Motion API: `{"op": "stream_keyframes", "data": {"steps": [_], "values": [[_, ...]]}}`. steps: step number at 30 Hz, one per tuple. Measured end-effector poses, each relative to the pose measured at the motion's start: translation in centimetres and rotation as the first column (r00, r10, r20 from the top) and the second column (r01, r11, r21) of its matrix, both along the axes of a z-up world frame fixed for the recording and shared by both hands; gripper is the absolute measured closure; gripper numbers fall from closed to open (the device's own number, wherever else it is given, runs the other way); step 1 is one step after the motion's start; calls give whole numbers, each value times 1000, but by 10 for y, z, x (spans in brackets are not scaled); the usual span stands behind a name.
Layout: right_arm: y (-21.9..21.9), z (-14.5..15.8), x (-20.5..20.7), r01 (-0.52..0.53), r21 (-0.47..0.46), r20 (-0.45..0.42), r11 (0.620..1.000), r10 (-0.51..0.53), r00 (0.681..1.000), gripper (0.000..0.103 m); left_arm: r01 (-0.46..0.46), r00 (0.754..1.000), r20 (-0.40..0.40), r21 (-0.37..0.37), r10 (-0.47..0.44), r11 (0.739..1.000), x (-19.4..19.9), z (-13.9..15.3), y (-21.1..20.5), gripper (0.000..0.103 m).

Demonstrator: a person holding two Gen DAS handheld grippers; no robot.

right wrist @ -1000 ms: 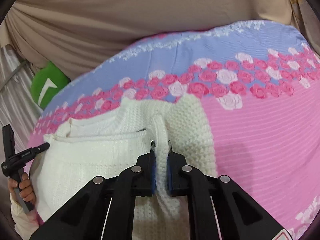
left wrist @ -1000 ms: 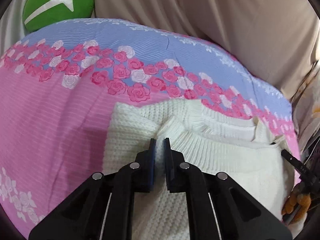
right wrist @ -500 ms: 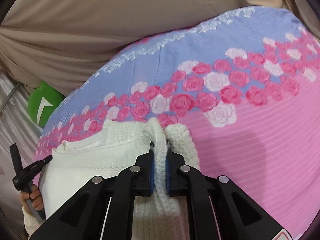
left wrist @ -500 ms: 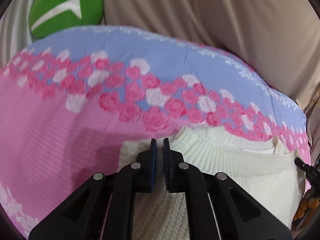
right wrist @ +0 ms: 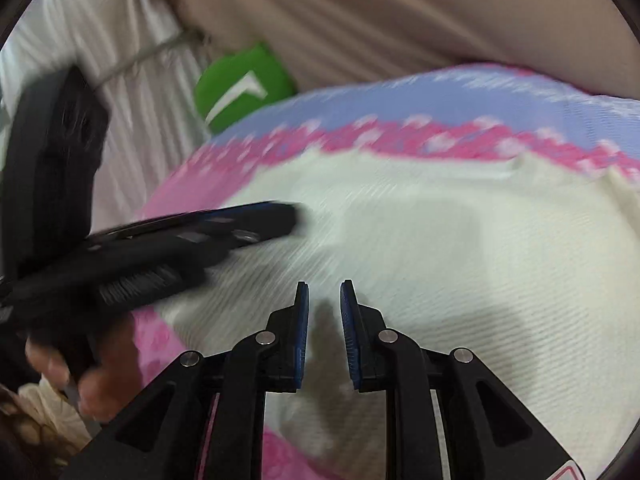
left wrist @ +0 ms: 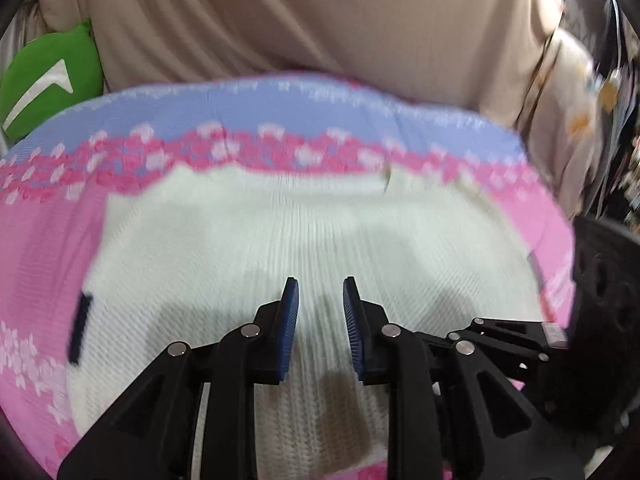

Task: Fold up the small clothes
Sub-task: 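Open both grippers and release the sweater edge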

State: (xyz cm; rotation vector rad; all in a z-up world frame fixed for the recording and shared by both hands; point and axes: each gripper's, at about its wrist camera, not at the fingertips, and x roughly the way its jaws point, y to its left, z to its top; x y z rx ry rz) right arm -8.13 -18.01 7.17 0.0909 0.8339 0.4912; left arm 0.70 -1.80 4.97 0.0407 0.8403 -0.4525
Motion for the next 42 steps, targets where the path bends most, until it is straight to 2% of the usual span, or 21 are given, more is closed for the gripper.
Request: {"op": "stream_keyframes", "data": {"steps": [1,4,7,10,12,14,16,17,18,19,22,26,27,29,30,31,33,36,39,41,42], "values": [[-4,-4,-2,13,-12,-5,1000,-13,1000,97,-17,1000,-9,32,18,999,0,-9,1,80],[-57,0,-21,126,-7,-11,992,-126,992,99,-81,996,-17,34,82,996,-4,-19,35,81],[-129,0,-51,338,-48,-10,940,-339,941,100,-195,981,-11,76,196,978,-13,-24,85,81],[-194,-8,-86,496,-29,-46,868,-497,866,103,-208,976,-73,-3,207,978,-25,-31,127,85],[-212,-8,-96,520,53,-84,853,-515,853,103,-234,969,-75,18,234,972,-32,-28,132,85],[-207,3,-91,534,3,-37,845,-534,845,103,-243,968,-73,-4,242,970,-31,-17,129,86],[-195,26,-77,530,-2,49,848,-529,847,85,-224,974,-34,-43,222,974,-23,0,123,80],[-192,35,-68,523,13,81,853,-522,849,82,-227,974,1,-46,227,973,-15,11,117,74],[-190,44,-56,510,34,109,860,-510,853,68,-235,971,31,-46,237,971,-8,19,111,59],[-188,51,-41,508,43,135,860,-509,850,54,-249,966,56,-46,251,968,3,25,107,54],[-190,56,12,501,48,125,864,-503,855,49,-268,961,65,-31,270,963,46,28,95,46],[-198,27,71,509,19,11,861,-509,861,49,-302,952,-61,-34,300,953,104,-1,94,47],[-197,21,79,514,3,-14,858,-514,858,49,-312,947,-91,-36,308,949,112,-10,96,49],[-196,14,87,511,-23,-24,859,-512,859,74,-336,938,-89,-12,334,942,119,-21,99,58],[-195,19,82,497,4,1,868,-497,868,94,-336,940,-63,-1,336,942,117,-21,99,58],[-195,27,75,488,44,38,872,-490,871,94,-334,941,-52,5,334,942,116,-22,98,58],[-200,37,71,522,36,94,852,-523,847,95,-341,940,-31,18,341,940,115,-24,96,57],[-211,6,91,554,-8,-35,832,-554,832,97,-347,938,19,61,346,936,115,-28,89,56],[-218,13,87,560,39,-42,828,-558,829,97,-347,938,47,88,344,934,113,-29,85,56],[-214,17,81,586,52,-34,808,-585,810,94,-347,938,51,91,343,933,113,-29,84,56],[-209,24,74,609,53,-7,791,-610,793,85,-348,937,55,94,344,933,113,-30,84,55]]}}
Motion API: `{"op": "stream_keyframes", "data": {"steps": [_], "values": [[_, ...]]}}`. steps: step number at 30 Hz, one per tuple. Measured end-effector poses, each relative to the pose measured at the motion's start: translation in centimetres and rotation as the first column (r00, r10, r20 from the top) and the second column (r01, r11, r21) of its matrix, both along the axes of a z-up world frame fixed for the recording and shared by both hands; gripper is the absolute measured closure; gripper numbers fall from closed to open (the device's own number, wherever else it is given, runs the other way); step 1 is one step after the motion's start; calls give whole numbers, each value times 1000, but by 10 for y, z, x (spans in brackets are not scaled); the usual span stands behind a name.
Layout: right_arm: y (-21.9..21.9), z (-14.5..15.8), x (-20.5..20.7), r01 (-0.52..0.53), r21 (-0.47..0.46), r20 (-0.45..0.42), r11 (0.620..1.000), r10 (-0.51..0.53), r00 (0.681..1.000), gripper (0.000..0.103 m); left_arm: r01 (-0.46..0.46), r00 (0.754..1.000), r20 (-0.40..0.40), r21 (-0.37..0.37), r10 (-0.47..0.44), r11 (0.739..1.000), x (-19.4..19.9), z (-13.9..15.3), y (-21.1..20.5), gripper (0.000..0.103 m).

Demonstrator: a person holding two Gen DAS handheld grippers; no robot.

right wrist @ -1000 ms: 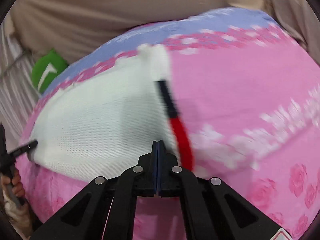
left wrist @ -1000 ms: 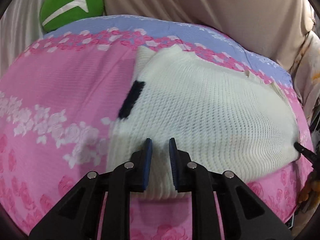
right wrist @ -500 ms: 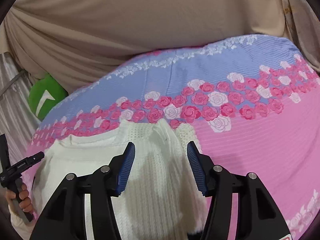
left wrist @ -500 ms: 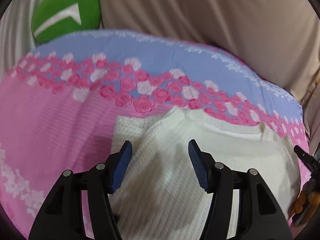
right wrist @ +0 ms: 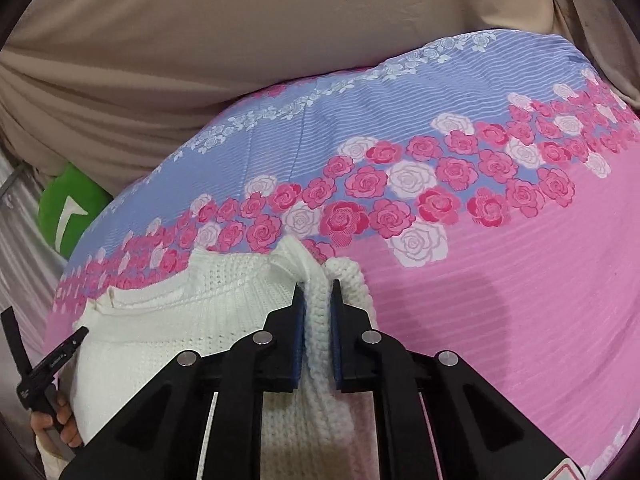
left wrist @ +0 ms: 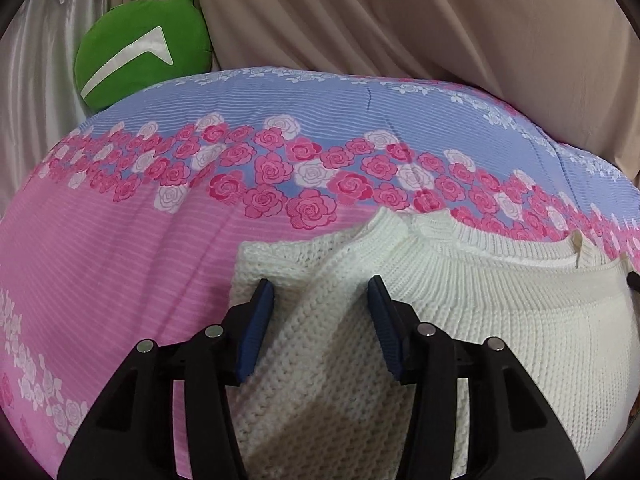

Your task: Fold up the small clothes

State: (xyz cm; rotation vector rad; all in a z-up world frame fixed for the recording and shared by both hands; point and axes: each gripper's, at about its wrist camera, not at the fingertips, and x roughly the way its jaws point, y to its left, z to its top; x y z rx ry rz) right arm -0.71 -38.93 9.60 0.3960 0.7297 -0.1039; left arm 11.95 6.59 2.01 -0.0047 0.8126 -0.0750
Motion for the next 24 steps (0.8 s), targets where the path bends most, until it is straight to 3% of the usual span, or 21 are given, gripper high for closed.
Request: {"op": "stream_keyframes", "data": {"steps": [2,5,8,10,12,15,19,20,22,24], "values": [[24,22,-19,-1,-62,94,998,6,996,80,-3,1000,4,13,3,1000,0,-1,-2,55],[83,40,-30,-206,-53,153,977,212,965,78,-6,1000,8,32,6,999,0,-1,-5,55],[157,24,-20,-440,-16,82,898,440,894,74,-9,1000,12,47,9,999,-1,-2,-6,54],[194,4,-14,-529,27,30,848,528,849,74,-10,1000,13,51,9,999,-2,-2,-7,54],[221,-14,-12,-573,2,-29,819,573,819,74,-10,1000,16,57,9,998,-2,-2,-7,53],[209,-13,-18,-554,-48,-32,831,553,833,81,-8,1000,18,56,8,998,-3,-2,-6,53],[120,-12,-33,-327,-41,-10,944,327,945,82,-5,1000,18,43,5,999,-3,-2,-5,52],[86,-15,-41,-250,-11,-4,968,250,968,85,-5,1000,18,41,4,999,-3,-2,-5,52],[33,-21,-56,-156,113,19,981,155,988,103,-4,1000,19,37,3,999,-3,-2,-5,51],[5,-20,-72,-77,127,29,989,74,997,103,-4,1000,20,28,3,1000,-3,-2,-4,50]]}}
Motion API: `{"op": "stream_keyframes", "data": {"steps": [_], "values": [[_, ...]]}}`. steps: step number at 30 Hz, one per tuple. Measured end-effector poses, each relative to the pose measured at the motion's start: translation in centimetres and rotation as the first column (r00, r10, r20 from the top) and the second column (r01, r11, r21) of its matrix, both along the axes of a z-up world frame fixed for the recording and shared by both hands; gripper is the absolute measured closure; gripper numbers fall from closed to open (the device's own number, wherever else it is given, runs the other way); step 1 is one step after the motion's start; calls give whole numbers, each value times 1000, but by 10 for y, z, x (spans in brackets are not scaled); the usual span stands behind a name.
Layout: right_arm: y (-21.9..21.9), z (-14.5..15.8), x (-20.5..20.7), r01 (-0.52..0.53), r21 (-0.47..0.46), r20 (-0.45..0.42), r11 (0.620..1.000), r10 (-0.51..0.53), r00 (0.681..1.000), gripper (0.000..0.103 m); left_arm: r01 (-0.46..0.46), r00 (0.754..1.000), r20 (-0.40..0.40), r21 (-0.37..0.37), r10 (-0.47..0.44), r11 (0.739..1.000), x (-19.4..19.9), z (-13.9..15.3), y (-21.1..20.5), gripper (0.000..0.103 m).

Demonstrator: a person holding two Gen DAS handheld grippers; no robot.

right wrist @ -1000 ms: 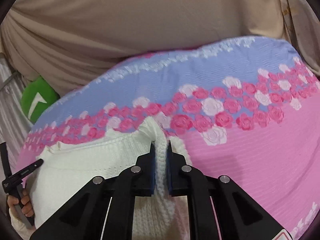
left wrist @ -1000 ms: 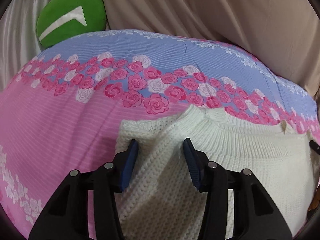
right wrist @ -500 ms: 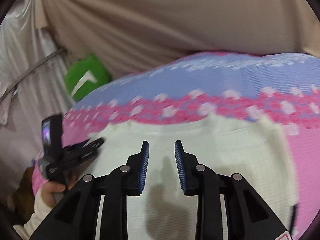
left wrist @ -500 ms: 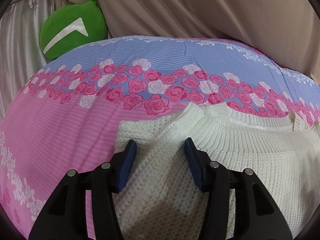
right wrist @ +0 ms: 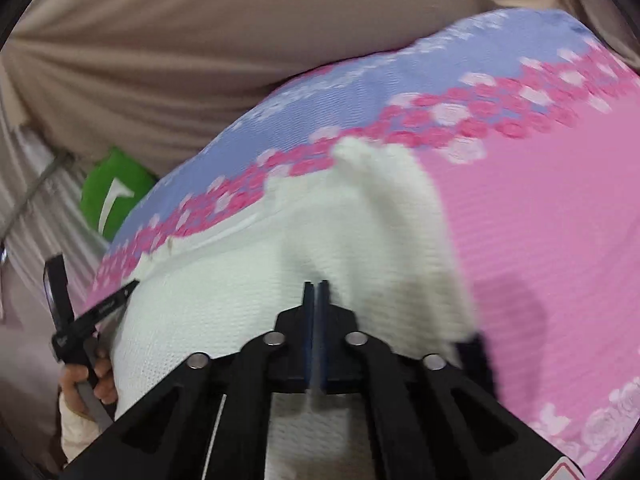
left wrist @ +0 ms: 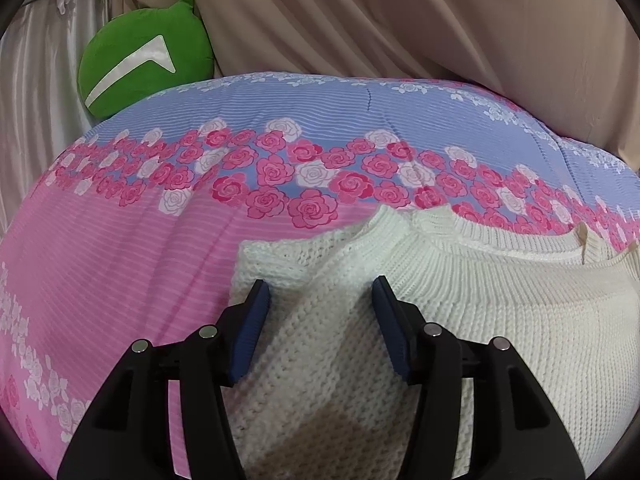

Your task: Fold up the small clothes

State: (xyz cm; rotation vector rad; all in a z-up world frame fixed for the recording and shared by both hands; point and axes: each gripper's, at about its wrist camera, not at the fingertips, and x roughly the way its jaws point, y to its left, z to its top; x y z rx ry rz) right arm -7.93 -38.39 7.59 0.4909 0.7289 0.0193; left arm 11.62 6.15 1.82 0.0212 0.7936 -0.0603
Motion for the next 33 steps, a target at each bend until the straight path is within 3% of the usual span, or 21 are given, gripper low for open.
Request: {"op": "stream_keyframes", "data": {"steps": [2,4,6,9,10,13,16,19,21,24,26,28,33], "values": [[-3,7,-9,24,-25,7,999,-24,1000,103,1,1000,3,-30,-1,1000,-2,2,3,47],[11,19,-14,3,-48,35,999,-1,999,90,-8,1000,2,-84,8,996,-9,7,10,47],[40,31,-12,-61,-85,62,995,66,996,90,-10,1000,-2,-186,9,983,-29,16,24,45],[84,40,-6,-209,-108,76,972,218,973,90,-31,999,-1,-311,33,950,-66,24,50,27],[101,39,-2,-253,-120,70,960,262,962,90,-45,999,-7,-334,46,942,-76,24,58,26],[141,28,12,-358,-140,32,923,366,930,89,-101,995,-43,-346,92,933,-92,18,80,26],[163,2,31,-397,-159,-64,904,392,918,85,-129,991,-83,-359,106,924,-96,5,92,21],[165,-5,31,-399,-166,-49,902,397,917,85,-129,989,-120,-401,88,907,-90,-13,93,16],[160,-6,30,-401,-135,-44,906,399,916,85,-112,992,-102,-389,78,915,-88,-13,87,17],[149,-6,25,-390,-77,-10,917,391,920,85,-48,994,-110,-416,3,908,-81,-12,71,52],[144,-4,18,-381,-55,10,923,382,924,83,-50,995,-103,-392,10,919,-81,-5,62,70],[139,-2,11,-371,-43,35,928,372,928,76,-30,998,-67,-371,6,928,-87,11,53,76],[111,5,-17,-315,-27,87,949,316,945,69,136,990,79,-351,-116,926,-110,70,4,79]]}}
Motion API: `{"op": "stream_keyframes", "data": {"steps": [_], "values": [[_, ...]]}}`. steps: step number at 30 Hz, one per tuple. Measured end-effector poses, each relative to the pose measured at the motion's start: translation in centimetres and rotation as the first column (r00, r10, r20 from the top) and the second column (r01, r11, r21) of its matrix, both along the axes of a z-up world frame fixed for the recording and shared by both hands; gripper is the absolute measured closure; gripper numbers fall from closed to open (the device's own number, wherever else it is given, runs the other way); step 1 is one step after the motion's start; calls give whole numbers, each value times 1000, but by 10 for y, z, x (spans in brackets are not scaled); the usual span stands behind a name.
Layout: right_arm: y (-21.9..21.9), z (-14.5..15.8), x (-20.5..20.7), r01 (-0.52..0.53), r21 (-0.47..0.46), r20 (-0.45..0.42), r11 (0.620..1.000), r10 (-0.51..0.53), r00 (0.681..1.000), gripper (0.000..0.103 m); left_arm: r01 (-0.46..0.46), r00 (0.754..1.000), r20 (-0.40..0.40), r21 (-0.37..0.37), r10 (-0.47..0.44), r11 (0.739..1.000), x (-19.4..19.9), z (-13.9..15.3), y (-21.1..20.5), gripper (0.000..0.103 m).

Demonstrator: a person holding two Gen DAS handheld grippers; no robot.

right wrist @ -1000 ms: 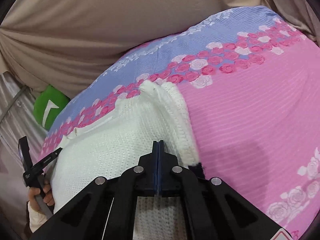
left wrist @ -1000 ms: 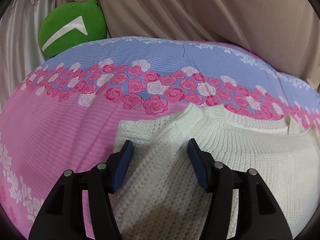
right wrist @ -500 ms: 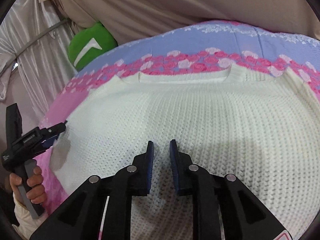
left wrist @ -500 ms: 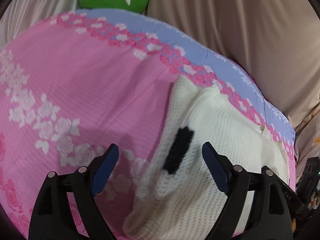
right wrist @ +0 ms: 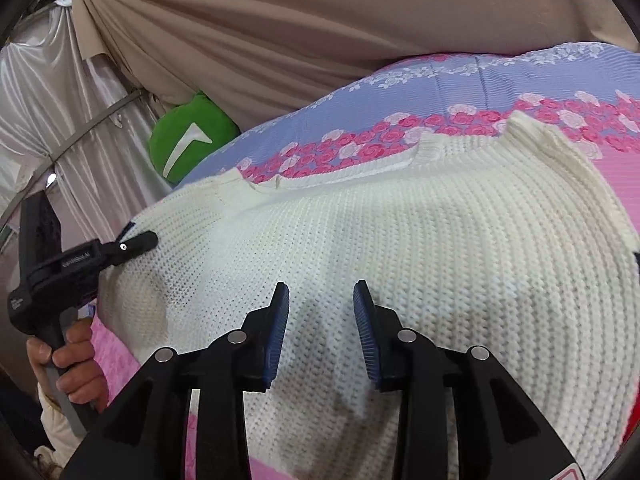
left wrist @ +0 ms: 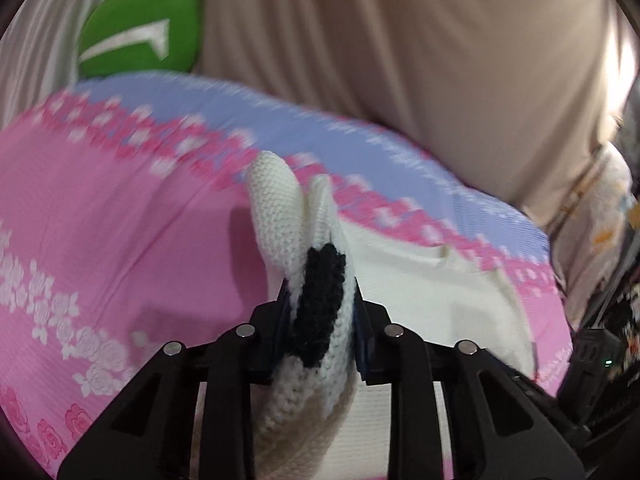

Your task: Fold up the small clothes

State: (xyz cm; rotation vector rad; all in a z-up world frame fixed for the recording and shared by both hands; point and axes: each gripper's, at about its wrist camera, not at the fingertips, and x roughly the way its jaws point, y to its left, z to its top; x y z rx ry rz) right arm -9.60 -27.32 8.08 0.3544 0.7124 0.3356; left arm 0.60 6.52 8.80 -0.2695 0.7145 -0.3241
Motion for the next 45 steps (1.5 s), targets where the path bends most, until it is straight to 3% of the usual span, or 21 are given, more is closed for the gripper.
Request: {"op": "stream_keyframes", "data": {"steps": [4,7,11,14,17,21,25,26,28,34,35,37,42,43,45], "values": [[-33,4,-23,67,10,23,998,-67,997,68,157,984,82,43,-160,987,-15,31,-73,80],[-60,4,-40,128,13,27,992,-128,991,66,285,952,91,80,-292,955,-24,33,-138,80],[-100,-1,-64,229,20,10,973,-230,973,65,403,915,-19,117,-404,907,-18,-5,-216,80],[-125,-6,-79,275,48,-7,960,-275,962,65,418,908,-112,158,-404,895,-8,-47,-250,80],[-141,-5,-88,303,59,-8,951,-304,953,61,399,917,-73,224,-393,889,-21,-44,-257,78],[-148,15,-87,269,97,40,958,-274,961,58,404,914,-27,160,-405,901,-34,-17,-223,71],[-135,42,-69,187,127,93,974,-200,975,31,389,917,32,144,-397,910,-63,10,-179,49],[-130,45,-59,160,134,94,978,-174,980,29,382,919,40,146,-392,912,-69,14,-167,46],[-117,46,-40,113,136,76,984,-124,989,25,371,924,32,150,-380,916,-77,15,-150,40],[-78,16,26,51,124,-81,991,-41,996,23,325,946,-77,176,-316,929,-80,-21,-125,40],[-70,9,36,37,99,-107,994,-27,994,25,321,946,-98,175,-308,931,-77,-28,-124,40],[-58,3,45,11,53,-122,999,-5,992,76,314,946,-134,173,-294,933,-73,-40,-121,40],[-87,44,13,-48,206,82,977,32,996,80,325,944,-121,156,-308,933,-79,-39,-118,40],[-96,45,8,-24,203,93,979,5,996,80,330,942,-113,146,-316,933,-80,-37,-117,40],[-118,26,11,47,183,29,982,-54,998,79,329,943,-106,141,-317,934,-79,-35,-118,40]]}}
